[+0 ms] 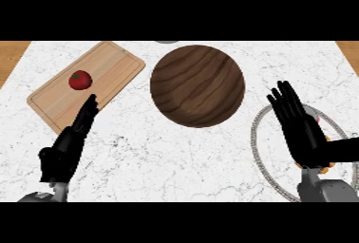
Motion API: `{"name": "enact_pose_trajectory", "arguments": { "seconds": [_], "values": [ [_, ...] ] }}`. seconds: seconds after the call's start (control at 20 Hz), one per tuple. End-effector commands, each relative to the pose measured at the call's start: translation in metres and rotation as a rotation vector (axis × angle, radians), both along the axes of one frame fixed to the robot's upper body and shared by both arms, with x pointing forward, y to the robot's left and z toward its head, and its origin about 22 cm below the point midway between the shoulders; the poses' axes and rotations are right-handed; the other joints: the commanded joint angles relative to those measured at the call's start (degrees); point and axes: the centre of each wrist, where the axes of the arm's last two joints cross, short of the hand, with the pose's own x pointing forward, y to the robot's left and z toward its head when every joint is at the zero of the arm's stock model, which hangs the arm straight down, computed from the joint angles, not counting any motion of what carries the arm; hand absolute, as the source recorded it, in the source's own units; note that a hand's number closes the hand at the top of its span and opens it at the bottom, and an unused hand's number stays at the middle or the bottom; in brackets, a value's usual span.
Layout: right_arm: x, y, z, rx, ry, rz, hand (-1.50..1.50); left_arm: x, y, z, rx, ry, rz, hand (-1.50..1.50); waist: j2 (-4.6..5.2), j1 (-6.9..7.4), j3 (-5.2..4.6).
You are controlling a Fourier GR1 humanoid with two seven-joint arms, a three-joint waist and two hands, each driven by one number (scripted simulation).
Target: Pick the croissant from the placemat and place it in the bowl
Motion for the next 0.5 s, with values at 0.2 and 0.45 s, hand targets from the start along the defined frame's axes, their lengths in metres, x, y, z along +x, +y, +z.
{"name": "enact_pose_trajectory", "arguments": {
  "seconds": [0.2,0.45],
  "values": [
    [0.021,0.022,0.053,-0.05,-0.193,0.219,-1.5,0.024,0.065,0.06,-0.063,-0.285,0.118,0.0,-0.04,2.62,-0.66],
    [0.004,-0.023,0.043,-0.506,-0.344,-0.287,-1.5,0.035,0.069,0.048,-0.12,-0.257,0.205,0.0,-0.07,-1.0,-0.8]
  ]
}}
